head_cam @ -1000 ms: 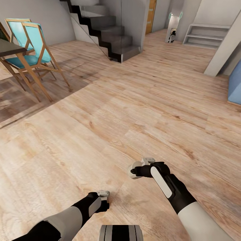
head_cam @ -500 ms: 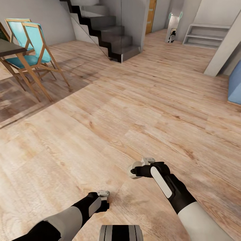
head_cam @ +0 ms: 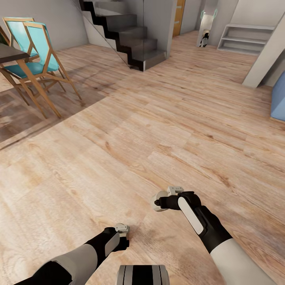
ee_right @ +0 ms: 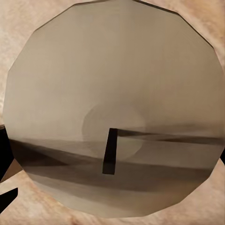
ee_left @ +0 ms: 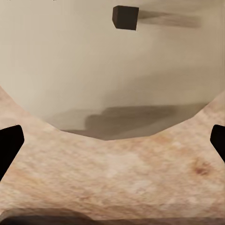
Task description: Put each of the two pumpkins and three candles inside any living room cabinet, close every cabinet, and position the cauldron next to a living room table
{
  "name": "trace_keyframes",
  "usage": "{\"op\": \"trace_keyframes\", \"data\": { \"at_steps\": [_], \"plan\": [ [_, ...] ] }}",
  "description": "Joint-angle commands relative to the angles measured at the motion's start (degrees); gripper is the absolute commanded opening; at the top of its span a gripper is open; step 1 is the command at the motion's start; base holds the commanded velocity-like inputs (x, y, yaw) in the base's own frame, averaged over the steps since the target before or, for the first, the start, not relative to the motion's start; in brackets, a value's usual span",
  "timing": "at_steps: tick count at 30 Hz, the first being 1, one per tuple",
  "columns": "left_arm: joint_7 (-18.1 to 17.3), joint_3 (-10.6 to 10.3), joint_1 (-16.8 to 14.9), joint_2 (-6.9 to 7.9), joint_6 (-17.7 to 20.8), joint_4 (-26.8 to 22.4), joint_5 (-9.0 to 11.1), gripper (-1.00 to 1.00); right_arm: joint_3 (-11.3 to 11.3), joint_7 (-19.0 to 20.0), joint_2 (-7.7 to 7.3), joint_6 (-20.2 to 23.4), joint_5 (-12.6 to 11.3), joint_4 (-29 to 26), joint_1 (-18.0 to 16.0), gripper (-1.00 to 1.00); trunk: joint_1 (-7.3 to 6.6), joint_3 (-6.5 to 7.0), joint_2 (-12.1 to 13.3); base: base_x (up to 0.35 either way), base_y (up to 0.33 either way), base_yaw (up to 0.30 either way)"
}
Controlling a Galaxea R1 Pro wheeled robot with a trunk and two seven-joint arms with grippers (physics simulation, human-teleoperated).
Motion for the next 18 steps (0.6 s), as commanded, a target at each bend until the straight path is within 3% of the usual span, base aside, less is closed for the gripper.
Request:
{"op": "trace_keyframes", "data": {
  "at_steps": [1,11,18],
  "plan": [
    [0.4,-0.4,0.0,0.02,0.2,-0.1,0.6,1.0,0.2,-0.6,-0.06,0.1,-0.6,-0.1,0.0,-1.0,-0.01,-0.04,0.0,0.0,0.0,0.0],
    [0.4,-0.4,0.0,0.02,0.2,-0.1,0.6,1.0,0.2,-0.6,-0.06,0.1,-0.6,0.0,0.0,-1.0,-0.01,-0.04,0.0,0.015,0.0,0.0],
    [0.4,-0.4,0.0,0.02,0.2,-0.1,0.6,1.0,0.2,-0.6,-0.06,0.1,-0.6,-0.1,0.0,-1.0,-0.01,-0.04,0.0,0.229,0.0,0.0]
  ]
}}
